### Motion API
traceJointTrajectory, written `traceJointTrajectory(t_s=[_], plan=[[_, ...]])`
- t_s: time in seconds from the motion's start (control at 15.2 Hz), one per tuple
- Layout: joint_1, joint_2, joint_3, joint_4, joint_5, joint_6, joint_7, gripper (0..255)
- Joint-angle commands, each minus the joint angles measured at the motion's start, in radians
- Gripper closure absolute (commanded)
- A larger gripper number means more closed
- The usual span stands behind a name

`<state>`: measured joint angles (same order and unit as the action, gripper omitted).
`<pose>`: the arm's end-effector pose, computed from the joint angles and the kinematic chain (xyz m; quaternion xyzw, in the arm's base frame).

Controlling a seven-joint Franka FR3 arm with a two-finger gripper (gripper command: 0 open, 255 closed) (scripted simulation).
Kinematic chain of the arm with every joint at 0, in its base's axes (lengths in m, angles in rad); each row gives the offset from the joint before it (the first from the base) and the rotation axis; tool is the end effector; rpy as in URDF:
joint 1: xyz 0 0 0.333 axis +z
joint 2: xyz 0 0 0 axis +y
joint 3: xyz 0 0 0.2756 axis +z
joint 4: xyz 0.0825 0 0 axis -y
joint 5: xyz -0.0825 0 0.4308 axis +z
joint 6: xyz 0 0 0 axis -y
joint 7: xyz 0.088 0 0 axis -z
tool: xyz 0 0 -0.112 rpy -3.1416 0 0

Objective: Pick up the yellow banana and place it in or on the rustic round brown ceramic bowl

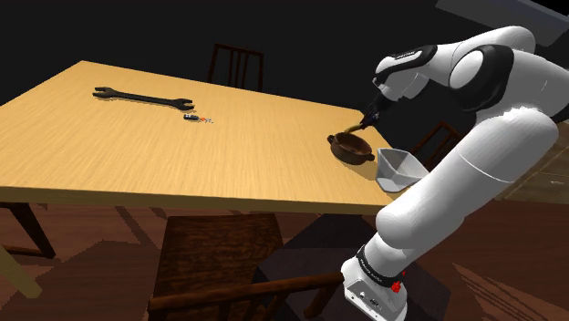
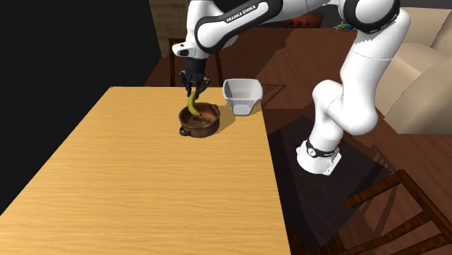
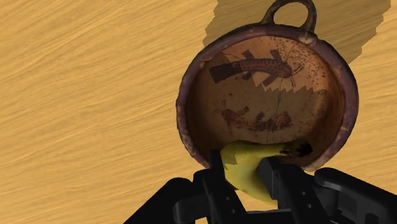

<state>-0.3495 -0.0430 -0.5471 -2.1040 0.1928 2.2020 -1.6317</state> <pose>0.3753 -0.4592 0.3804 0.9446 0.3080 0.1082 0.0354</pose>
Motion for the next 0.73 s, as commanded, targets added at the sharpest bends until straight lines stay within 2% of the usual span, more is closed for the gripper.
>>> traceJointTrajectory(t_s=[0.0, 0.66], plan=[[-0.001, 0.012, -0.002, -0.012, 0.011, 0.021, -0.014, 255], [-0.002, 0.082, -0.003, -0.08, 0.086, 0.139, -0.081, 255]])
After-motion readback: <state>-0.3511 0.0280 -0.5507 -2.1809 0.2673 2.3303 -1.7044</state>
